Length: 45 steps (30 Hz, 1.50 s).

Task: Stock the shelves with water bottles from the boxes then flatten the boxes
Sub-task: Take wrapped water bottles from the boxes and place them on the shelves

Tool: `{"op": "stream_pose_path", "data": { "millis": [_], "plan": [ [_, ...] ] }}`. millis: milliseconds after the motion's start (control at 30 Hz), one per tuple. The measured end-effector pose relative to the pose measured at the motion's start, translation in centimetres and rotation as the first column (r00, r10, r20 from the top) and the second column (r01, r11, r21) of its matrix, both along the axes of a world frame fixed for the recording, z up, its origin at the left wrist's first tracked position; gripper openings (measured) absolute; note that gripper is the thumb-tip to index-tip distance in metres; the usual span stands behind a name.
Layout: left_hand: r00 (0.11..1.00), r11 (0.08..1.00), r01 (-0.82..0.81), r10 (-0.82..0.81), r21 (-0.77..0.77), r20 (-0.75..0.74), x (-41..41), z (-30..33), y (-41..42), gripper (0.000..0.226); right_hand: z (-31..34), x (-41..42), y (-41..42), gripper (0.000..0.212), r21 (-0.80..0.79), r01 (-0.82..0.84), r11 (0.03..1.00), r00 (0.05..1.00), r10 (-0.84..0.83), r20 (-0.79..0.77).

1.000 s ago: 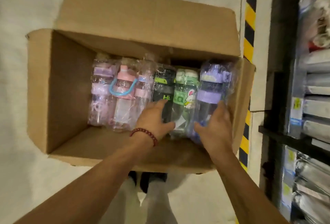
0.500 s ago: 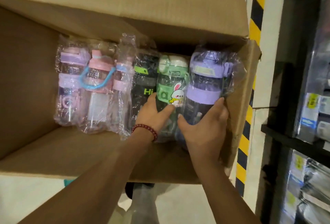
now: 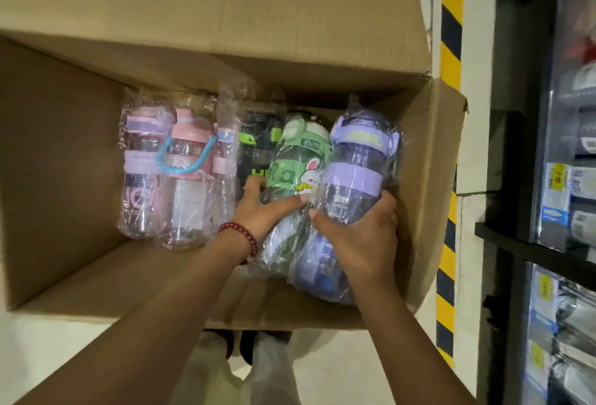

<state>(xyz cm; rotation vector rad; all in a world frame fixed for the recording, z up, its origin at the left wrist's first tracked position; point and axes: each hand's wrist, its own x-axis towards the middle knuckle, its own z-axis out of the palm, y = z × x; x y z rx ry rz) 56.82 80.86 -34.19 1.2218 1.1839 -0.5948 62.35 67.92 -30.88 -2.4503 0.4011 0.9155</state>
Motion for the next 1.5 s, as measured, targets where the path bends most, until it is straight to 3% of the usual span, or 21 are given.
{"op": "stream_pose_path", "data": {
  "millis": [167,367,467,500,633,733,900,1033,1100,1333,1500],
  "plan": [
    [0.999,0.997,-0.033,0.032,-0.066,-0.014,-0.8,2.5,1.1,0.085,1.4,-1.1,1.1,0.091,0.002,0.155,0.988,0.983,-0.154,-0.104],
    [0.994,0.995,0.059,-0.066,-0.077,-0.087,-3.3,7.8,1.7,0.118,6.6,-2.3,1.2,0.073,0.194,0.288,0.938,0.949,-0.253,-0.187],
    [1.0,0.999,-0.012,0.011,-0.035,-0.025,-4.1,11.1,2.6,0.145,10.4,-3.0,1.3,0.077,0.264,0.281,0.923,0.957,-0.249,-0.149],
    [0.999,0.999,-0.044,0.044,-0.025,-0.008,-4.1,12.4,3.0,0.145,11.8,-3.2,1.3,0.081,0.283,0.28,0.917,0.958,-0.249,-0.139],
    [0.99,0.993,-0.12,0.118,0.017,0.082,-3.5,18.6,4.9,0.102,18.3,-2.8,1.3,0.096,0.392,0.253,0.884,0.967,-0.243,-0.075],
    [0.981,0.988,-0.115,0.096,0.106,0.169,-2.3,24.1,6.1,0.083,24.2,-1.8,1.5,0.096,0.437,0.221,0.872,0.973,-0.227,-0.038],
    [0.938,0.965,-0.162,0.086,0.207,0.335,-0.6,34.6,6.7,0.078,34.3,-0.7,1.5,0.084,0.528,0.196,0.826,0.967,-0.252,0.034],
    [0.886,0.954,-0.199,0.077,0.224,0.457,-0.3,43.0,5.9,0.101,41.9,-0.9,0.2,0.075,0.595,0.17,0.785,0.957,-0.276,0.09],
    [0.85,0.955,-0.198,0.055,0.222,0.524,-0.4,47.2,5.2,0.095,45.4,-1.3,-0.7,0.069,0.62,0.174,0.765,0.945,-0.308,0.115],
    [0.686,0.931,-0.161,-0.132,0.326,0.716,-0.7,60.7,3.5,0.075,56.5,-3.3,-3.4,0.092,0.658,0.114,0.744,0.872,-0.393,0.293],
    [0.576,0.936,-0.122,-0.205,0.331,0.791,-1.8,66.8,2.6,0.069,62.5,-5.9,-4.5,0.098,0.69,0.071,0.72,0.806,-0.449,0.385]
  ]
}}
